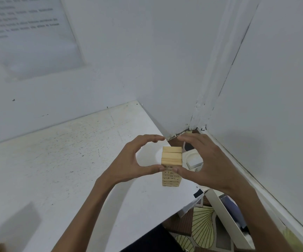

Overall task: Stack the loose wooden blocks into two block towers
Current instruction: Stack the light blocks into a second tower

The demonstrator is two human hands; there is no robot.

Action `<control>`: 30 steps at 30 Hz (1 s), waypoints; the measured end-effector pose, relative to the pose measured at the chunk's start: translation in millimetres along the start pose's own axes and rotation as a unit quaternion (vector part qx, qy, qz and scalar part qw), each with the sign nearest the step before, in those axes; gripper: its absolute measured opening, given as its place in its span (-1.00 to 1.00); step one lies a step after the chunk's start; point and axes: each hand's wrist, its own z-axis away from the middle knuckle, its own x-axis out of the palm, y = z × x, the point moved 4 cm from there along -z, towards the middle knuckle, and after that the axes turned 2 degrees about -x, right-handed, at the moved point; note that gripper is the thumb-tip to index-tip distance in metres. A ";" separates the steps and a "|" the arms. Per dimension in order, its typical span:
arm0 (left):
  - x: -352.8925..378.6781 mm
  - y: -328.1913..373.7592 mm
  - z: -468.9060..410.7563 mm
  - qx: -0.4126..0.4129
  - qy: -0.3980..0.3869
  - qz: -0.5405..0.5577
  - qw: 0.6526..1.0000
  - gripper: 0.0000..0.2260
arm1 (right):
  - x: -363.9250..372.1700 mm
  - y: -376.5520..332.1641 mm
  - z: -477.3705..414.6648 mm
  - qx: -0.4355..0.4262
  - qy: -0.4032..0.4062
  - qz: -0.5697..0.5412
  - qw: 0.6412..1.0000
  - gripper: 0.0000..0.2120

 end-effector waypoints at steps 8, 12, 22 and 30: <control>5.4 -6.9 -1.4 -0.016 -0.014 -0.005 1.000 -0.45 | 7.6 9.3 11.6 0.024 -0.009 -0.006 1.000 -0.26; 4.7 -5.2 -4.5 -0.014 -0.009 0.000 1.000 -0.48 | 8.0 10.3 9.7 0.015 -0.006 -0.015 1.000 -0.30; 8.0 -6.9 -5.4 -0.007 -0.008 0.012 1.000 -0.55 | 11.1 10.8 8.8 0.010 -0.006 -0.022 1.000 -0.37; 9.3 -8.8 -5.7 -0.016 -0.012 0.017 1.000 -0.58 | 13.2 12.2 9.2 0.011 -0.010 -0.020 1.000 -0.39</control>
